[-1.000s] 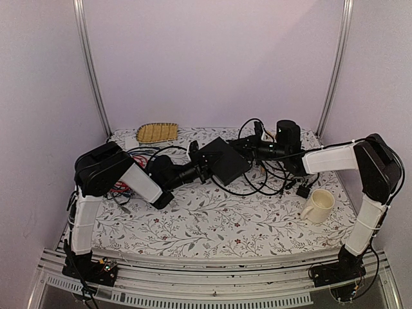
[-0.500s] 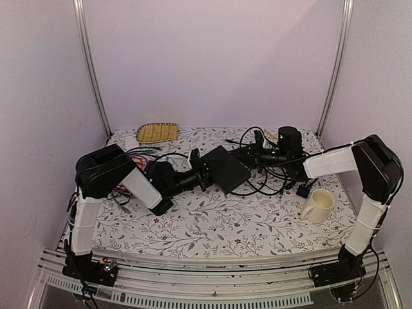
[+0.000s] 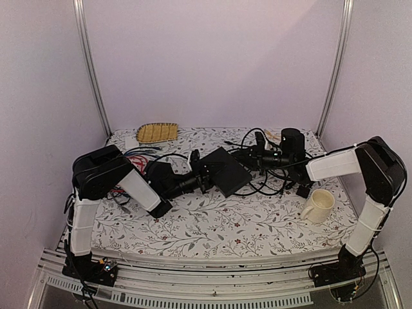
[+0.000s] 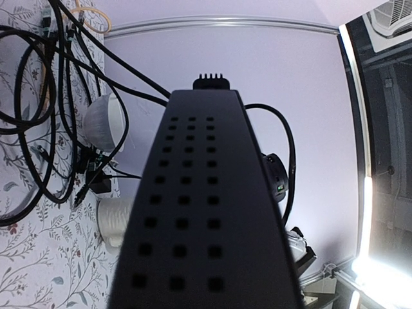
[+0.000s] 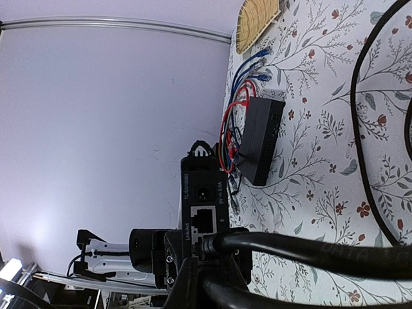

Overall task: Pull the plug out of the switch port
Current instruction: Pull the connector from the switch port, then place the connector at the corner of the board.

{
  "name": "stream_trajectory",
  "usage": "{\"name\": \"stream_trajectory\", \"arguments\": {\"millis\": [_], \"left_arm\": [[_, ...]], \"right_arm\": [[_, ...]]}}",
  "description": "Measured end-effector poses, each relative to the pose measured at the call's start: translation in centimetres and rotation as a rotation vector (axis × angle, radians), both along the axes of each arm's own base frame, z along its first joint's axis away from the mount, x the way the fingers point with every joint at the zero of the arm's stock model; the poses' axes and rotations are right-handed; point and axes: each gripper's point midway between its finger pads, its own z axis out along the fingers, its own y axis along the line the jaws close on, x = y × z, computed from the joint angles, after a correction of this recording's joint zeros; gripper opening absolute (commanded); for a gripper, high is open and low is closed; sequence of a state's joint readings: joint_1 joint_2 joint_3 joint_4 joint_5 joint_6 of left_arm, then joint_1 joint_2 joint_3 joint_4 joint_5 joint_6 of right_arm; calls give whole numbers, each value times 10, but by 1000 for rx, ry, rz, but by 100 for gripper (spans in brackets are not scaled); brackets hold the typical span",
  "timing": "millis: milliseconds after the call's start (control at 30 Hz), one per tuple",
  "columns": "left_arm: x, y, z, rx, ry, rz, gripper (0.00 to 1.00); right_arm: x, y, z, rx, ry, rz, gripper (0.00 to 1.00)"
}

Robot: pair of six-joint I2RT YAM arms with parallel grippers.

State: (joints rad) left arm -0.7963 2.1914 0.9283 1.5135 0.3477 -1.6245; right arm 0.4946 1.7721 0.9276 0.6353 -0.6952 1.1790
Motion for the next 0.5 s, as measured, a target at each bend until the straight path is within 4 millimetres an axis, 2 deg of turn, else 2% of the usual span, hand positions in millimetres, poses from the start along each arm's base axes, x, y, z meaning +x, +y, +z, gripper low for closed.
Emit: {"name": "stream_trajectory", "arguments": {"millis": [300,500], "left_arm": [[-1,-3,1,-10,8,20,0],[26,15,-4,-31,59,168,0]], "right_arm": [[0,-3,2,-20,-16,-26,1],[38,-41,17,-45,-91,-238,1]]}}
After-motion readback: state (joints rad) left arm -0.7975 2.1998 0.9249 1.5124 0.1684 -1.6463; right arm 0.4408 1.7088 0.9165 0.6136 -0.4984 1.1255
